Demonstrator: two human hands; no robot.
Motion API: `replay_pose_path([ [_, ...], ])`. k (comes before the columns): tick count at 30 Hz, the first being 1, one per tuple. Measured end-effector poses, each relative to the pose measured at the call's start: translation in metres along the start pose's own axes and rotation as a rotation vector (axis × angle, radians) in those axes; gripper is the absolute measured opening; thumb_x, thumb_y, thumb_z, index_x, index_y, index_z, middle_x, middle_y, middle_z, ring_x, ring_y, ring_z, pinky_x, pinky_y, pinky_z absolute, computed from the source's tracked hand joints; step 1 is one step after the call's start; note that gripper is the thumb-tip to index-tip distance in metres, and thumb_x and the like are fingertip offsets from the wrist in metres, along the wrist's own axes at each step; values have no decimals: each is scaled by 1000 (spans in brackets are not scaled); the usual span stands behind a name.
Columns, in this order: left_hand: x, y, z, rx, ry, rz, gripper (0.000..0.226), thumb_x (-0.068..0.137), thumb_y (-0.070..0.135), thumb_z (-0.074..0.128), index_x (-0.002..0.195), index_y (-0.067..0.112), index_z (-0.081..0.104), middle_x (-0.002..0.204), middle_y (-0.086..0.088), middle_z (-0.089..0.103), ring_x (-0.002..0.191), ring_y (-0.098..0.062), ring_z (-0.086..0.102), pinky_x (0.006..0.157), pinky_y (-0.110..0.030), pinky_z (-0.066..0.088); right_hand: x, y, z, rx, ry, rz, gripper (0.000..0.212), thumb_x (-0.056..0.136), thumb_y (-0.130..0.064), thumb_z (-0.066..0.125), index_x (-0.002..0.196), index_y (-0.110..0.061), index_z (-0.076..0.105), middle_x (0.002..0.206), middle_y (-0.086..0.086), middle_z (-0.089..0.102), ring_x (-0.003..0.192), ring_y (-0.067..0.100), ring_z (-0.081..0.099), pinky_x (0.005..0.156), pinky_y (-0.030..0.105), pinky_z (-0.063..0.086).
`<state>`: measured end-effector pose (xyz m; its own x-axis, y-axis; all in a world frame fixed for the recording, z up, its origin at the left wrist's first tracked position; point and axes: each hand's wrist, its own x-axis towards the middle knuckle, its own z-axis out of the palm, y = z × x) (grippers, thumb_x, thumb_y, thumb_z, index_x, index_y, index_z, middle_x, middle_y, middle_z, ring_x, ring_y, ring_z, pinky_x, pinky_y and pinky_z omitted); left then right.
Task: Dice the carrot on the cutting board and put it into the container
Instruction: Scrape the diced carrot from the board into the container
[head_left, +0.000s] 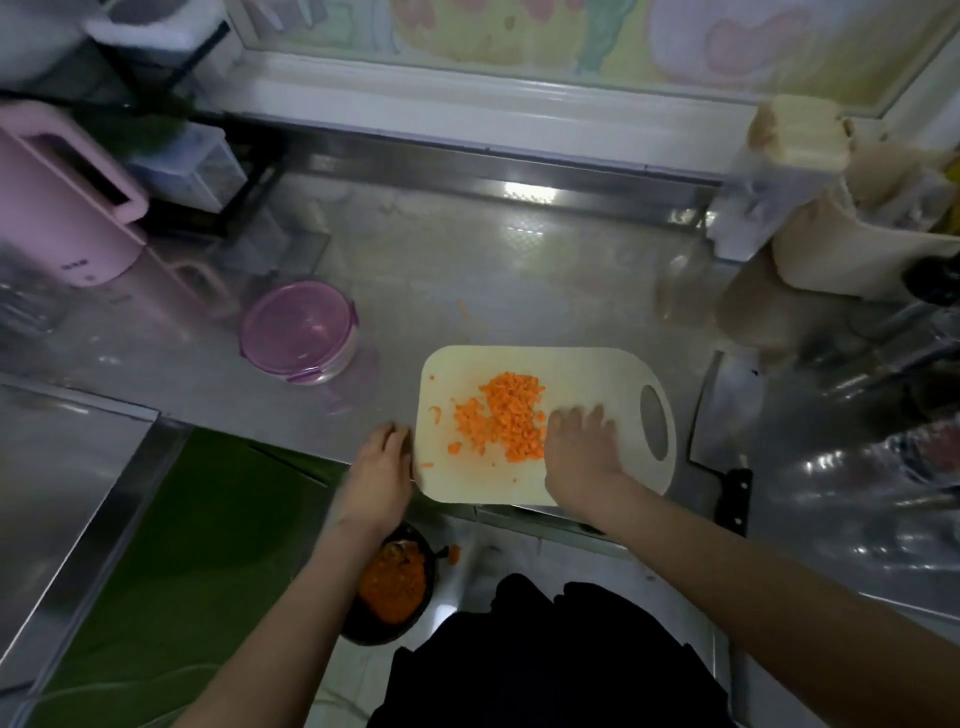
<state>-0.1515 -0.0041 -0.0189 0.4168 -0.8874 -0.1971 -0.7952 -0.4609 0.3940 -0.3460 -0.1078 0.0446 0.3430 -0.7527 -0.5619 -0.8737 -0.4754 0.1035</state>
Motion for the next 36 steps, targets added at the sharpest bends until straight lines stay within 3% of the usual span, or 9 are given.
replay_pose_path([
  [4, 4, -15, -8, -37, 30, -5, 41, 96, 17, 42, 137, 12, 42, 144, -11, 36, 130, -27, 38, 108, -37, 34, 21, -41, -33, 206, 226, -390, 46, 94, -13, 42, 137, -3, 32, 139, 17, 36, 130, 33, 31, 110, 39, 26],
  [9, 22, -59, -26, -4, 101, -126, 34, 91, 12, 49, 125, 6, 52, 128, -16, 49, 113, -34, 50, 98, -44, 42, 62, -102, -71, 532, 129, -514, 34, 95, -15, 46, 125, 1, 46, 129, 23, 47, 122, 34, 44, 97, 33, 34],
  [11, 30, -76, -36, 4, 131, -167, 32, 90, 10, 51, 121, 3, 55, 124, -19, 51, 110, -38, 51, 95, -45, 42, 78, -128, -81, 717, 58, -461, 17, 95, -16, 49, 98, -1, 57, 104, 22, 57, 100, 29, 55, 85, 31, 38],
  [13, 37, -88, -44, 50, 123, -189, 36, 90, 13, 52, 125, 3, 52, 129, -21, 47, 119, -38, 45, 101, -45, 36, 86, -152, -89, 960, -67, -365, 26, 95, -20, 51, 81, 1, 58, 81, 19, 55, 78, 25, 54, 81, 35, 45],
  [16, 40, -98, -50, 121, 40, -165, 49, 90, 22, 52, 136, 9, 41, 144, -17, 33, 136, -34, 27, 111, -45, 21, 87, -182, -95, 1489, -378, -149, 38, 95, -23, 54, 121, 4, 52, 111, 20, 55, 97, 27, 61, 82, 28, 55],
  [21, 33, -100, -45, 109, 27, -140, 53, 95, 25, 44, 144, 10, 28, 153, -17, 18, 142, -32, 13, 117, -41, 10, 86, -219, -96, 1924, -643, 113, 47, 93, -24, 56, 132, 1, 43, 134, 21, 46, 126, 31, 47, 100, 34, 42],
  [26, 27, -98, -39, 160, 30, -129, 54, 100, 29, 30, 148, 12, 13, 156, -15, 7, 144, -30, 2, 117, -39, -1, 85, -231, -101, 2022, -670, 190, 50, 91, -21, 59, 132, 2, 43, 139, 21, 45, 129, 30, 45, 103, 35, 40],
  [32, 28, -99, -34, 186, 40, -126, 55, 98, 35, 17, 148, 11, 18, 155, -16, 12, 144, -31, 6, 116, -38, -1, 90, -241, -105, 2054, -681, 227, 28, 93, -18, 57, 115, -2, 54, 125, 14, 58, 124, 25, 50, 102, 32, 40],
  [36, 25, -104, -33, 184, 51, -102, 72, 86, 44, 1, 146, 11, 24, 153, -17, 18, 143, -33, 13, 113, -38, 1, 100, -225, -95, 2023, -557, 271, 40, 93, -17, 57, 129, -1, 50, 110, 14, 62, 115, 23, 56, 95, 28, 44],
])
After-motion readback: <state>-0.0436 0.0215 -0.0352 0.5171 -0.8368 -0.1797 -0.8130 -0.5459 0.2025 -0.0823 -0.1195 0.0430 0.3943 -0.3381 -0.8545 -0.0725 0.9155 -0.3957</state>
